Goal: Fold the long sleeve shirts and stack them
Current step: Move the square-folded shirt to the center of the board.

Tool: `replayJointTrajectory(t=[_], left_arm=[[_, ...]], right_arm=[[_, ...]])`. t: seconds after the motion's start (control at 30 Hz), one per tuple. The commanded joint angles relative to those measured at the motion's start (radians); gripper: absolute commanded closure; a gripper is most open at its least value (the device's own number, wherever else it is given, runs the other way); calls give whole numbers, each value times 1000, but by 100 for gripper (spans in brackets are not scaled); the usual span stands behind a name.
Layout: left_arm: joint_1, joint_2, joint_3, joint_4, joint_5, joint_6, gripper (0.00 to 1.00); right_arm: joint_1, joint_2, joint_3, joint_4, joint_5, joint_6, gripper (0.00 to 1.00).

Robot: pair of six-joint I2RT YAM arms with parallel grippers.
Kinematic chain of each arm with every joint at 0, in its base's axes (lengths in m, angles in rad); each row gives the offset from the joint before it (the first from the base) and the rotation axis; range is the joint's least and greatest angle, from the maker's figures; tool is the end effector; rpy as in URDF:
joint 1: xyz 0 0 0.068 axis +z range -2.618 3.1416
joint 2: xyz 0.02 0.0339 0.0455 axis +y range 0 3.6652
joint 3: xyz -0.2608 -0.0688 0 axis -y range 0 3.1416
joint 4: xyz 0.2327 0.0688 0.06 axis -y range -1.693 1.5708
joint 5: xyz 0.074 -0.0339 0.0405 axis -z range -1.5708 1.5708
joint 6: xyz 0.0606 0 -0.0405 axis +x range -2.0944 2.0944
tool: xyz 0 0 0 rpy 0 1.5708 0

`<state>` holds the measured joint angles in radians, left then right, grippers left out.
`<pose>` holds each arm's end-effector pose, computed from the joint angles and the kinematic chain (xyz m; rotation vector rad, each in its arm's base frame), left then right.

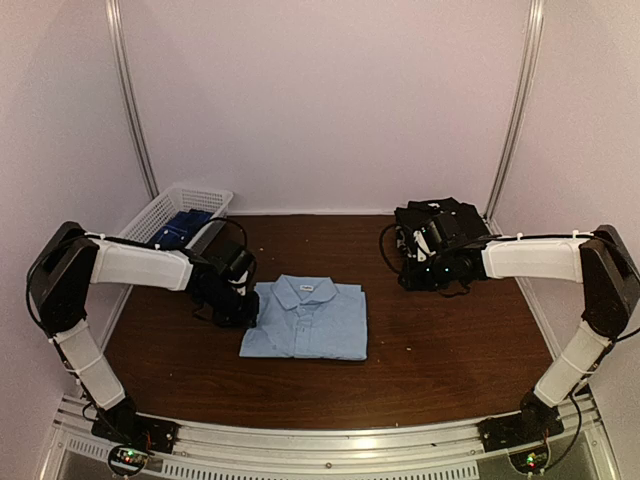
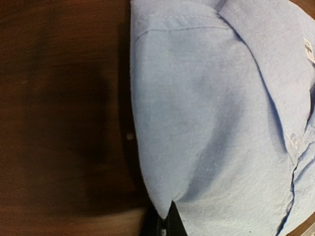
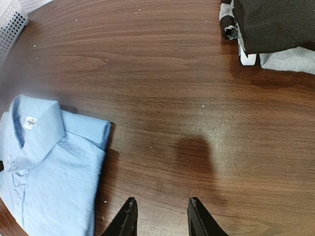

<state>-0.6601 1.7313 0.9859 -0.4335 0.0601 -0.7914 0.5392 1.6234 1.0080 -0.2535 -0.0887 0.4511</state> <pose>0.2543 -0.2020 0.1329 -0.1703 2.8501 -0.4403 0.2934 0.1818 0.1860 -0.1514 2.5080 0.5351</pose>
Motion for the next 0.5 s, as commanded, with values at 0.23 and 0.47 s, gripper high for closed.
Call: replayJointTrajectory(t=[0.23,0.47], left_arm=[[238,-143,-104,-160,-198,170,100],[289,-121,-49,-199,-246,207,100]], right_arm=[[5,-39,-23,8,13,7,64],[5,-49,-31,1,32,1,63]])
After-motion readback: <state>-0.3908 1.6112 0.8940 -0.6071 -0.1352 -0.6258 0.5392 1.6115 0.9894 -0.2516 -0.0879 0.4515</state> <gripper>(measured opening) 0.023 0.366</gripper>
